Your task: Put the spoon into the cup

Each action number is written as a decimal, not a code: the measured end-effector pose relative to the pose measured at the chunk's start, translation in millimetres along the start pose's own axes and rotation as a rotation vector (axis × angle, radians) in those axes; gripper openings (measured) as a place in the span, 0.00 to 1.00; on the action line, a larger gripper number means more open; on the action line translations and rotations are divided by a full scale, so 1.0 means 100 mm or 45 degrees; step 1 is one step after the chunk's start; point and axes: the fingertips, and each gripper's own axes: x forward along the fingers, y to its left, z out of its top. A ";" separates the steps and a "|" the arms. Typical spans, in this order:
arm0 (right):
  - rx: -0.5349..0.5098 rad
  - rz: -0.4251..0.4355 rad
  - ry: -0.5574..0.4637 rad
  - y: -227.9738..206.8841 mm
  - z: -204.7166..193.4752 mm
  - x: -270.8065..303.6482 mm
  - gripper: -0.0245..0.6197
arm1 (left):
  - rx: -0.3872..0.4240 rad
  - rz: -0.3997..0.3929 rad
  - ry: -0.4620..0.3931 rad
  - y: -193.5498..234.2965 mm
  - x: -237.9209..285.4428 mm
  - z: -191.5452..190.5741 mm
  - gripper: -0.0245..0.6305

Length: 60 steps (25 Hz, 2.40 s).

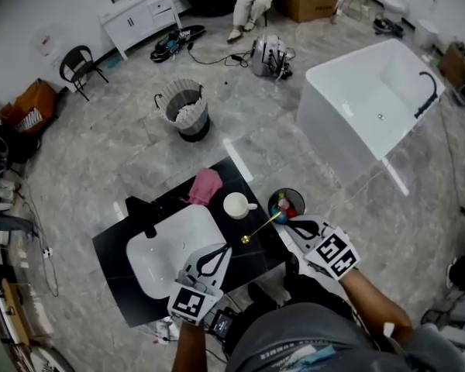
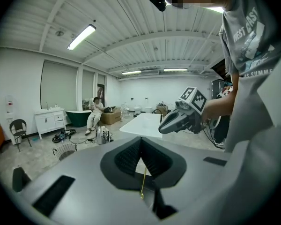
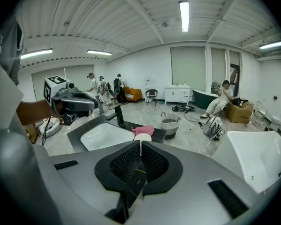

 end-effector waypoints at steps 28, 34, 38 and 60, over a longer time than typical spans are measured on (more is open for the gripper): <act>0.186 0.077 0.052 -0.32 -0.51 0.48 0.09 | -0.082 0.008 0.095 -0.01 0.34 -0.28 0.04; 0.205 0.071 0.065 -0.43 -0.61 0.56 0.09 | -0.094 0.009 0.125 -0.01 0.41 -0.34 0.04; 0.227 0.077 0.080 -0.49 -0.69 0.61 0.09 | -0.103 0.013 0.140 -0.01 0.47 -0.38 0.04; 0.309 0.096 0.101 -0.67 -0.99 0.87 0.09 | -0.143 0.014 0.207 -0.01 0.64 -0.59 0.04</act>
